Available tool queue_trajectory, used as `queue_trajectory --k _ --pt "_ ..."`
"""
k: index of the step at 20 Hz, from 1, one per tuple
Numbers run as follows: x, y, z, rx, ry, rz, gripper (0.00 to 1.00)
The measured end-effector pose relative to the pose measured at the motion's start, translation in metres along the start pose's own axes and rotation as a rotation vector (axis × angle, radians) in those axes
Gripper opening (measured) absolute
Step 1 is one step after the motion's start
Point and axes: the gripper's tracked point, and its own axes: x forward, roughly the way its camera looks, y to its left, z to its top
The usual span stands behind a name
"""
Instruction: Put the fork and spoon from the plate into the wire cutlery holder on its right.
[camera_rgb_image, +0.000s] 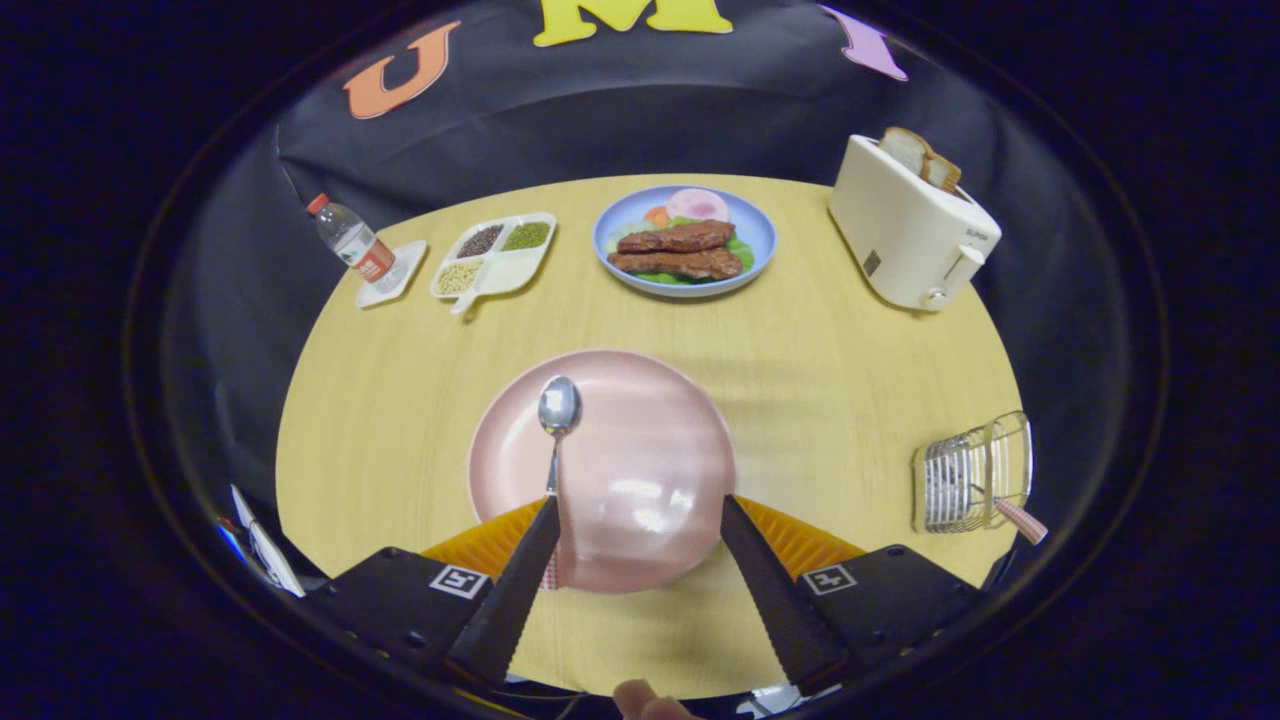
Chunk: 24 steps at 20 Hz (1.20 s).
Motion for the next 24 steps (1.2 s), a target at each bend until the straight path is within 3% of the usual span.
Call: queue_trajectory --k 4,11,15,17,19,21,22,24 --pt "0.02 0.028 -0.012 -0.004 -0.001 0.037 0.96" --pt "0.043 0.05 -0.023 -0.024 -0.061 0.022 0.78" --pt "0.053 0.051 -0.025 -0.013 -0.06 -0.001 0.46" --pt "0.058 0.054 -0.025 -0.015 -0.064 0.003 0.44" --pt "0.061 0.049 -0.026 -0.021 -0.056 -0.031 0.16" --pt "0.059 0.048 -0.024 -0.029 -0.065 -0.034 0.18" --pt "0.056 0.05 -0.026 -0.031 -0.068 -0.036 0.08" --pt "0.051 0.049 -0.024 -0.056 -0.073 -0.03 0.03"
